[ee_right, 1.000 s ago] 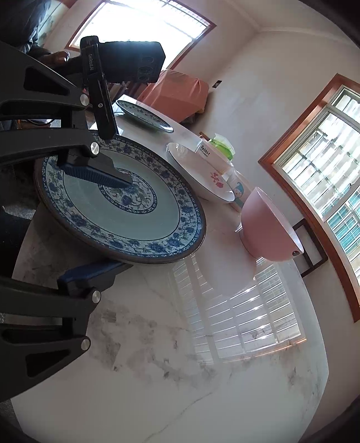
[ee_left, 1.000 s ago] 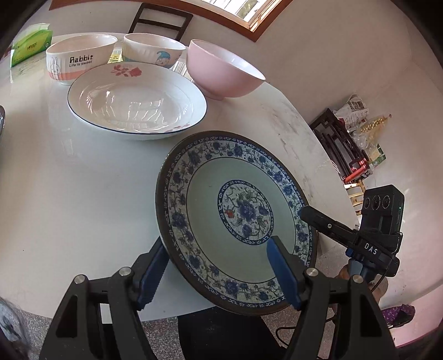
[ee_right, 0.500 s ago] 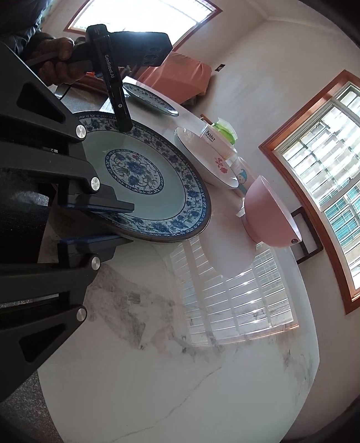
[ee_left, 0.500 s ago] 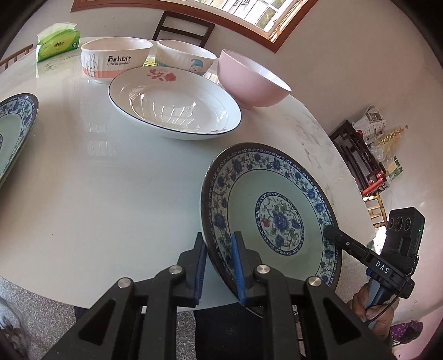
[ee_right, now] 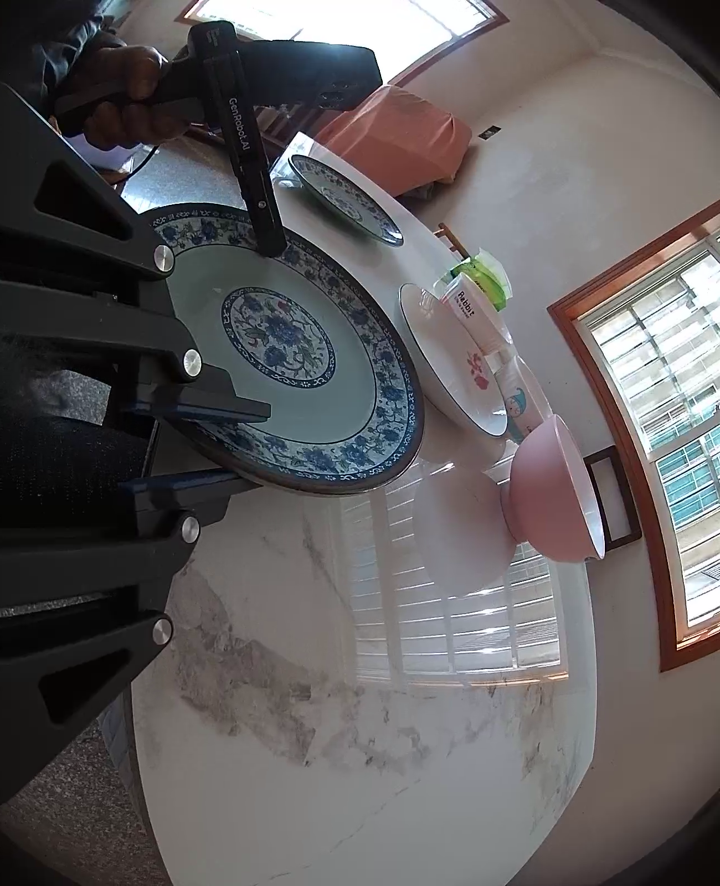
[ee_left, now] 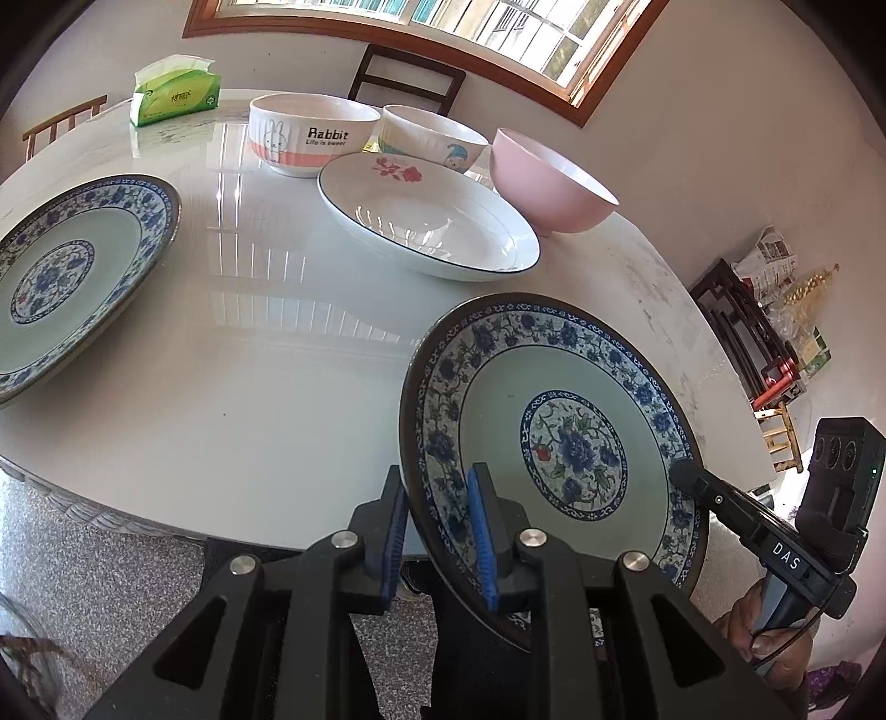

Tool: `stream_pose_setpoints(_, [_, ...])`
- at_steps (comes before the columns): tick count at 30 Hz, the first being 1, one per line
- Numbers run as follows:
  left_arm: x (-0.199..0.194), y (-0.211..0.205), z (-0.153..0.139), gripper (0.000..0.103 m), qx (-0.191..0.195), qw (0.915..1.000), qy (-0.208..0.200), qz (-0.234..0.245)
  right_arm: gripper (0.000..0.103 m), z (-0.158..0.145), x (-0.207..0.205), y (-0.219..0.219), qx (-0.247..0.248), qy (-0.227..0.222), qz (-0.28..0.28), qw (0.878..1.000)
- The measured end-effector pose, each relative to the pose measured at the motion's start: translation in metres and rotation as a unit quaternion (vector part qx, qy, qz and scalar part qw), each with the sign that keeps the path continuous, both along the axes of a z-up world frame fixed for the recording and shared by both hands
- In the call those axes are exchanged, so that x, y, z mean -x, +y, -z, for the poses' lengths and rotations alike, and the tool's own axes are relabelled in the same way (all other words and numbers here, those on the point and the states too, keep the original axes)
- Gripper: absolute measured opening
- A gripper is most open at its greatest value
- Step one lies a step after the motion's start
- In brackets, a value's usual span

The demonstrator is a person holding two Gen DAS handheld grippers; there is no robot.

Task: Organize plates and bowls
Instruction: 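Lift the held plate with both grippers toward the other blue-and-white plate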

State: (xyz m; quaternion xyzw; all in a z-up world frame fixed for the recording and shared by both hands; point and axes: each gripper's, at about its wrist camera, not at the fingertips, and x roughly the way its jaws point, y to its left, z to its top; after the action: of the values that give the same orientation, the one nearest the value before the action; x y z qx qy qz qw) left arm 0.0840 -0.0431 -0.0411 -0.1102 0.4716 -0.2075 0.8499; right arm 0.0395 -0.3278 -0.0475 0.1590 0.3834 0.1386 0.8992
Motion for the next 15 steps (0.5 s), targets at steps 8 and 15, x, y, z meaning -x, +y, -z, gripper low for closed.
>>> stream_pose_setpoints(8, [0.011, 0.029, -0.012, 0.022, -0.004, 0.9992, -0.023, -0.033, 0.017, -0.006, -0.001, 0.029, 0.004, -0.011, -0.027, 1.000])
stream_pose_setpoints(15, [0.018, 0.055, -0.023, 0.022, 0.003, 0.9977, -0.035, -0.059, 0.017, -0.018, -0.006, 0.052, 0.008, -0.021, -0.050, 0.998])
